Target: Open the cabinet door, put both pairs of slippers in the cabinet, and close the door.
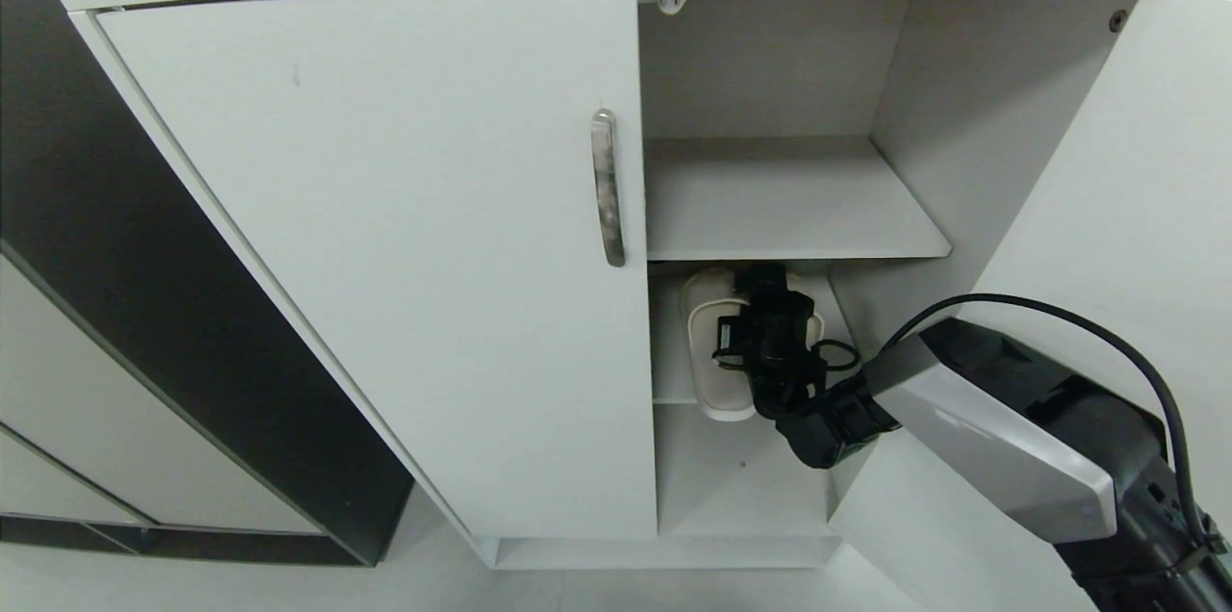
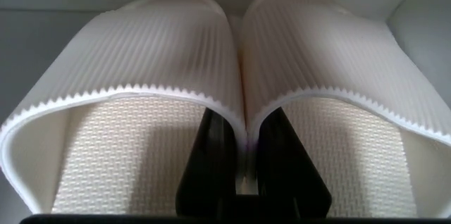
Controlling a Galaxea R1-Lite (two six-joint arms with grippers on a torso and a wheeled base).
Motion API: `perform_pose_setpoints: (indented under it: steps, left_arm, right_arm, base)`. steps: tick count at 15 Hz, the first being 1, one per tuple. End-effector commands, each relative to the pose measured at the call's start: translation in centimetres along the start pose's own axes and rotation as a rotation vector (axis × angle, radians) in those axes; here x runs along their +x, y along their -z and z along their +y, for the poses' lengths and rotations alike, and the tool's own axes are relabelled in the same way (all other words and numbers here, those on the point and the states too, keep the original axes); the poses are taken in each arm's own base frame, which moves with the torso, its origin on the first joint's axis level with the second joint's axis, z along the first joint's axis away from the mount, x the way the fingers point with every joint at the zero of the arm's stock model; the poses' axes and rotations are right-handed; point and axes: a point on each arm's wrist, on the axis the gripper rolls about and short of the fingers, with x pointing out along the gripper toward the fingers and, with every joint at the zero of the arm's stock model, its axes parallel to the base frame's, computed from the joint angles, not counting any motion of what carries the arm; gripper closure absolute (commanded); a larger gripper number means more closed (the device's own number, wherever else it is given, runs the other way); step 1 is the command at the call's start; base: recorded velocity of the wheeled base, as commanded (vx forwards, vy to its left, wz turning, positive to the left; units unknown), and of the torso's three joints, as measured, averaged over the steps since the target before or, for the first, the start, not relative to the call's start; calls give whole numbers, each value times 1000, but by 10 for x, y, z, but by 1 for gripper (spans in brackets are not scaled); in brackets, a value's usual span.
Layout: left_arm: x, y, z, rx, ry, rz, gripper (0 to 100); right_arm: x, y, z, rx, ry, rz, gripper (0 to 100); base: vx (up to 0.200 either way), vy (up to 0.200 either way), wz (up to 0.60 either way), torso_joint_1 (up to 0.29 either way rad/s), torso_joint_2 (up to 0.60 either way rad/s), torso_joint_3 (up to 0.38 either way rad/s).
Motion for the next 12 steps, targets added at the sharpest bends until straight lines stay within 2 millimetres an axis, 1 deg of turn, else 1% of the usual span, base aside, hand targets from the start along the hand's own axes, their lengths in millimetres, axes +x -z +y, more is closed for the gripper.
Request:
perform_pose_setpoints:
  steps: [1, 4, 5, 7, 9, 12]
  left_arm:
    - [0, 0, 0, 0, 0, 2, 100]
    - [0, 0, 0, 0, 0, 0, 100]
    - [0, 0, 0, 0, 0, 0, 100]
    - [0, 0, 0, 0, 0, 0, 100]
    - [0, 0, 0, 0, 0, 2, 100]
    - [0, 0, 0, 0, 0, 2, 100]
  right_arm:
    - [1, 3, -1, -3, 2, 4, 100]
    - [1, 3, -1, -3, 4, 4, 100]
    - [1, 4, -2, -4, 5, 6, 0]
    - [-1, 3, -3, -3, 5, 10, 0]
    - [-14, -3, -6, -15, 21, 29, 0]
    - [-39, -17, -12, -7, 11, 10, 0]
  base:
    - [0, 0, 0, 0, 0, 0]
    - [0, 0, 0, 0, 0, 0]
    - [0, 0, 0, 0, 0, 0]
    - [0, 0, 0, 0, 0, 0]
    - [0, 0, 0, 0, 0, 0]
    - [0, 0, 0, 0, 0, 0]
